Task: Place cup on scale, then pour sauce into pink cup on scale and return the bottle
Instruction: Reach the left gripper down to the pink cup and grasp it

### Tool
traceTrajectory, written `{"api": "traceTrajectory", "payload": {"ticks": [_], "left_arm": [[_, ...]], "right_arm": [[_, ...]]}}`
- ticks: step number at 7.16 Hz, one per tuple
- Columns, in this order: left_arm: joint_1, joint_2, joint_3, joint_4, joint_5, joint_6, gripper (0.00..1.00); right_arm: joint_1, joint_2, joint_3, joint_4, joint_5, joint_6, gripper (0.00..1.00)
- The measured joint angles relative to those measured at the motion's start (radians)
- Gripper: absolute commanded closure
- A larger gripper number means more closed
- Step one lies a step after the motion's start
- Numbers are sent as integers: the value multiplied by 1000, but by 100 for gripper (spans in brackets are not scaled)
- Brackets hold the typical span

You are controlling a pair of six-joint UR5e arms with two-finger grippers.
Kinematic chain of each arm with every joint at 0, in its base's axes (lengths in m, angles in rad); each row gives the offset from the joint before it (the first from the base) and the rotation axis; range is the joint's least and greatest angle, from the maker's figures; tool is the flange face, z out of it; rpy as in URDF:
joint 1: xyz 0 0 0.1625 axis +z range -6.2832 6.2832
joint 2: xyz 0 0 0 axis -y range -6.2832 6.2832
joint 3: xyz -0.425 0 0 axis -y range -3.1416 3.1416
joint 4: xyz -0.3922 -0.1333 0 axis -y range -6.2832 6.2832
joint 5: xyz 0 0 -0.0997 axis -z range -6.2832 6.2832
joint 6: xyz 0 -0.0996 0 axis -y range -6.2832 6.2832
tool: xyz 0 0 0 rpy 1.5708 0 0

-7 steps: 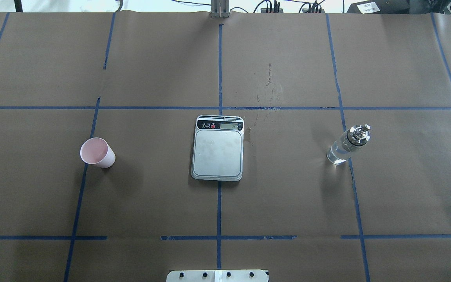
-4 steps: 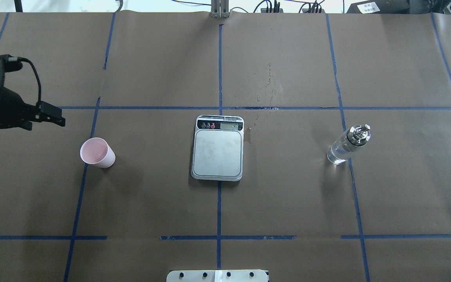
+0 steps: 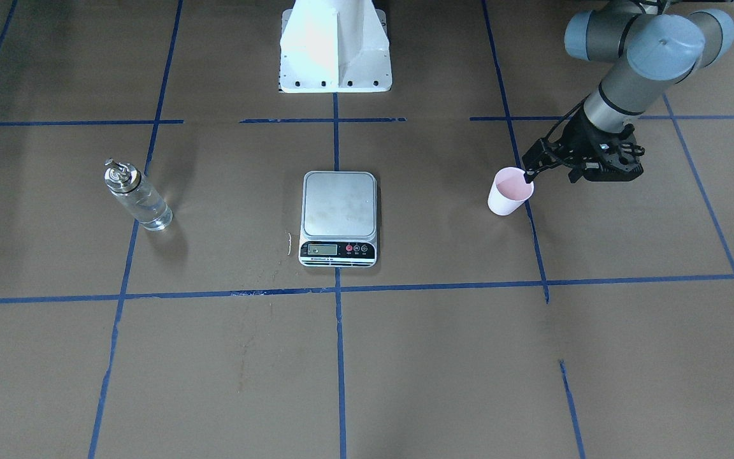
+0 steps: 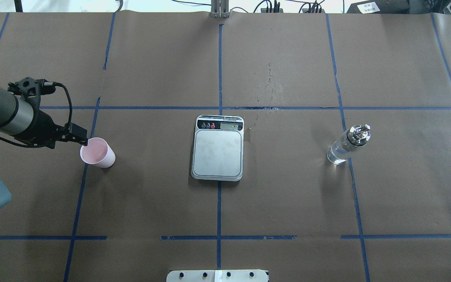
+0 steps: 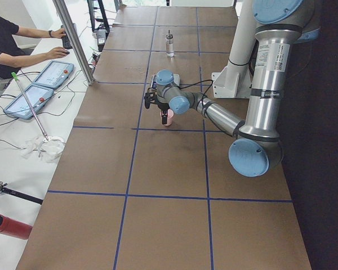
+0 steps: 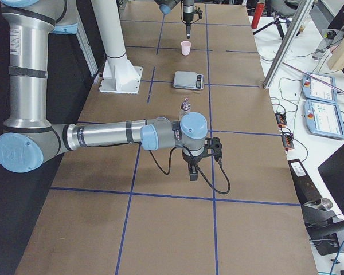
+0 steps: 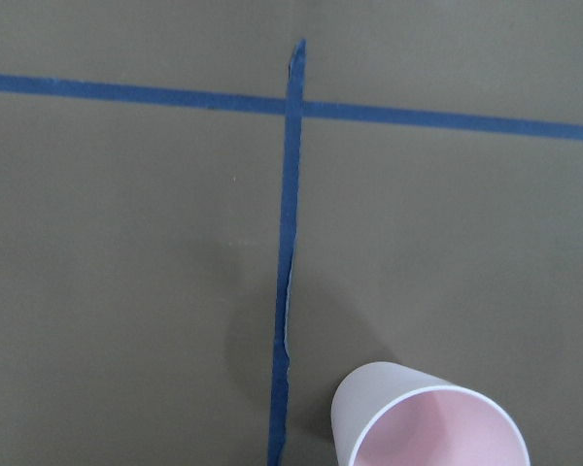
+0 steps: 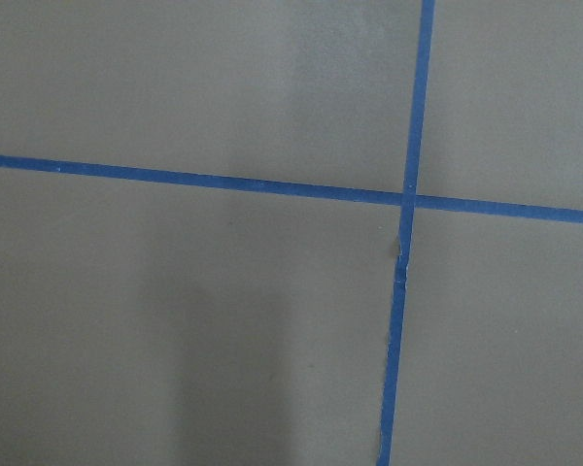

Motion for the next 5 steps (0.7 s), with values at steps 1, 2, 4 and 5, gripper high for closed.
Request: {"api": "traceTrajectory", "payload": {"ticks": [1,2,4,5], "left_arm": [[22,-14,22,0,1,0,12],[37,-28,41,1,2,0,55],[62,-38,61,3,11,0,100],[67,-39,61,5,13,1,100]], "right_arm": [[0,0,0,0,0,-1,0],[0,0,0,0,0,-1,0],[0,0,0,-1,-1,-1,0],[0,0,0,-1,0,-1,0]]}}
